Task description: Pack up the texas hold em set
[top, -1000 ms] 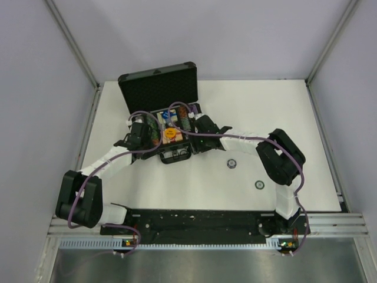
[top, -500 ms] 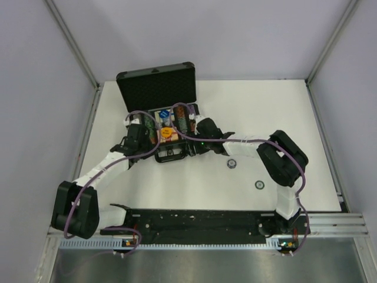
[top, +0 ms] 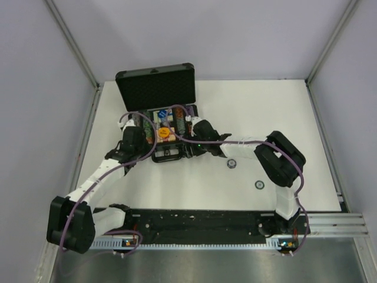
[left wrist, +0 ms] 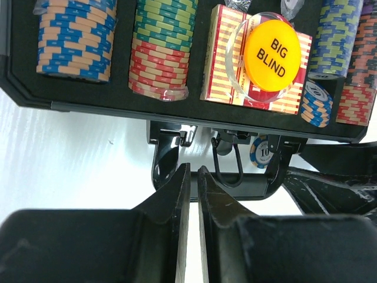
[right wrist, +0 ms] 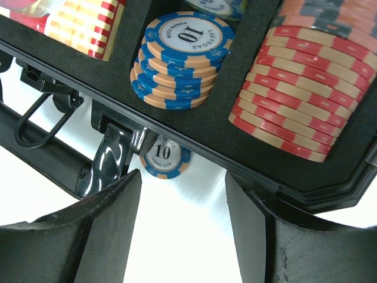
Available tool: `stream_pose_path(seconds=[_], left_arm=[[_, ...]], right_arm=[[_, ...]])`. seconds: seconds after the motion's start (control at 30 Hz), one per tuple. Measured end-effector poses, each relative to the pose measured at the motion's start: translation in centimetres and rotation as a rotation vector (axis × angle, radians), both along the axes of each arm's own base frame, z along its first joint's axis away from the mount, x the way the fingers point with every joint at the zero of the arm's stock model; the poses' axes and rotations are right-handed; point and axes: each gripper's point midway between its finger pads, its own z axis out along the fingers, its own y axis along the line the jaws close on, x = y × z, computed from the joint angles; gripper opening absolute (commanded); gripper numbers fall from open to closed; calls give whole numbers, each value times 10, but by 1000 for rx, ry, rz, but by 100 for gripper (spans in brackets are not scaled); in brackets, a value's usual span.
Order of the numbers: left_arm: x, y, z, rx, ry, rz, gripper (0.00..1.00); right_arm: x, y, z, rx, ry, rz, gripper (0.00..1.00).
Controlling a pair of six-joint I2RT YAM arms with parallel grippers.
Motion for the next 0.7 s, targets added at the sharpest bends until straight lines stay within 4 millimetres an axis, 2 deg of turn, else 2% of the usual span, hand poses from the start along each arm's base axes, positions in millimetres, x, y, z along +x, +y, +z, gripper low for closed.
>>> stream_pose_path(seconds=[0.37,0.53,0.7], left_arm=[[-6,13,10,33,-23,46,18],[-10,19,10,54,-14,69,19],[-16,35,8,91,1,157,21]], right_arm=[[-9,34,-4,-88,-122,48,62],[-8,37,-6,-135,-159,49,61],[-7,40,-9,-200,-200,57,58]])
